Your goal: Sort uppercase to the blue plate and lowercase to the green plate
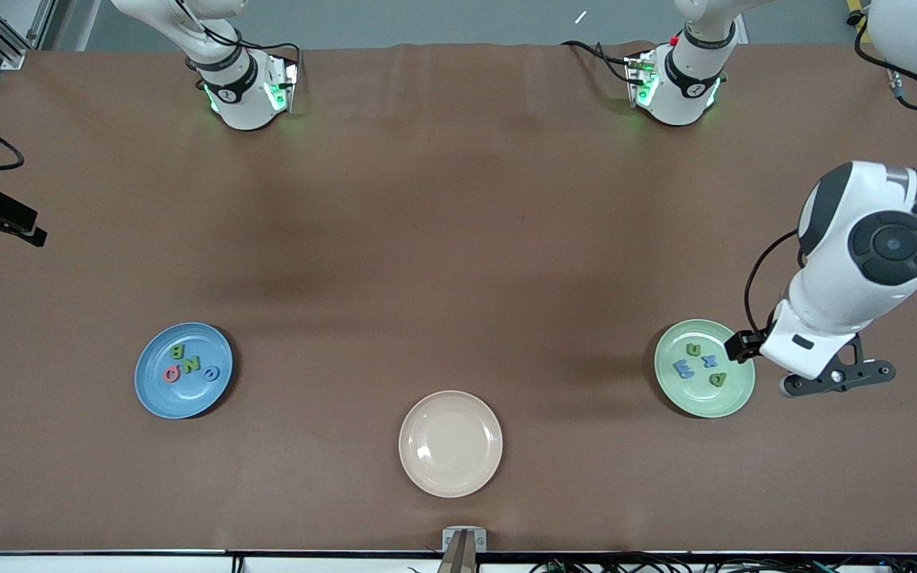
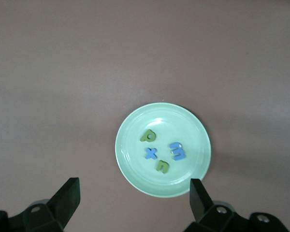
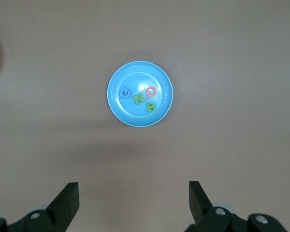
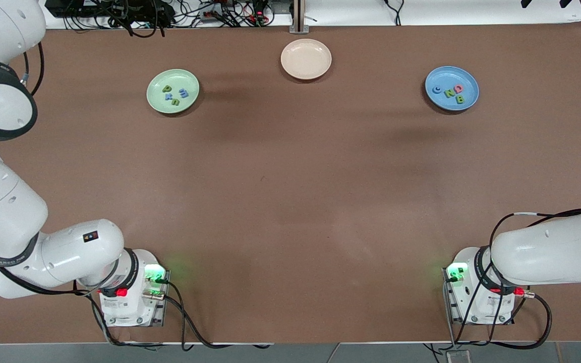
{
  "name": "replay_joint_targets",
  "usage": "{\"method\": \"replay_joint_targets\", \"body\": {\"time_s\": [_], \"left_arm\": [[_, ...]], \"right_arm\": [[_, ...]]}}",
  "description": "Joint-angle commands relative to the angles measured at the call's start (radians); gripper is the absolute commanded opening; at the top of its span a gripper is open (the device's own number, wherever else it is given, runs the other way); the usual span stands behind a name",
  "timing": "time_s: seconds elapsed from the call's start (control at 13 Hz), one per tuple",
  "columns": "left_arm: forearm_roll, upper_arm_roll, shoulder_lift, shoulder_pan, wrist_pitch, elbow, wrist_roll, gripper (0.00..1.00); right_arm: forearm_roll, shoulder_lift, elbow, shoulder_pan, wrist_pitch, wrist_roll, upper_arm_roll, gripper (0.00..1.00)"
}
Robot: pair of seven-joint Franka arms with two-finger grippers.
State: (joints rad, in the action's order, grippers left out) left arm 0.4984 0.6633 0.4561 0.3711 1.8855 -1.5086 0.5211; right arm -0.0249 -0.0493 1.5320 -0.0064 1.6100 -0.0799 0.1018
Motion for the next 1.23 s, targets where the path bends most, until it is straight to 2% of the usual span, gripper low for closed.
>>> {"method": "replay_joint_targets", "body": {"time_s": [0.0,0.15,0.31,0.62,0.93,1.16], "left_arm": [[-0.084,0.002,-0.078,0.012,-0.046,-0.021,-0.036,1.0],[-0.096,0.009,-0.129,0.011,-0.092,0.005,-0.041,1.0],[-0.173,0.01,-0.169,0.012,-0.141,0.03,-0.049,1.0],[-0.198,0.01,-0.178,0.012,-0.259,0.108,-0.067,1.0],[-0.205,0.01,-0.252,0.012,-0.336,0.111,-0.108,1.0],[-0.248,0.009,-0.286,0.022,-0.341,0.111,-0.134,1.0]], "right_arm": [[0.011,0.034,0.033,-0.009,0.016,0.014,-0.014,1.0],[0.017,0.034,0.03,-0.009,0.019,0.014,-0.013,1.0],[0.016,0.032,0.024,-0.007,0.013,0.016,-0.013,1.0],[0.007,0.032,0.019,-0.009,0.013,0.017,-0.014,1.0],[-0.01,0.032,0.019,-0.012,0.013,0.019,-0.013,1.0],[-0.012,0.032,0.019,-0.01,0.007,0.017,-0.013,1.0]]}}
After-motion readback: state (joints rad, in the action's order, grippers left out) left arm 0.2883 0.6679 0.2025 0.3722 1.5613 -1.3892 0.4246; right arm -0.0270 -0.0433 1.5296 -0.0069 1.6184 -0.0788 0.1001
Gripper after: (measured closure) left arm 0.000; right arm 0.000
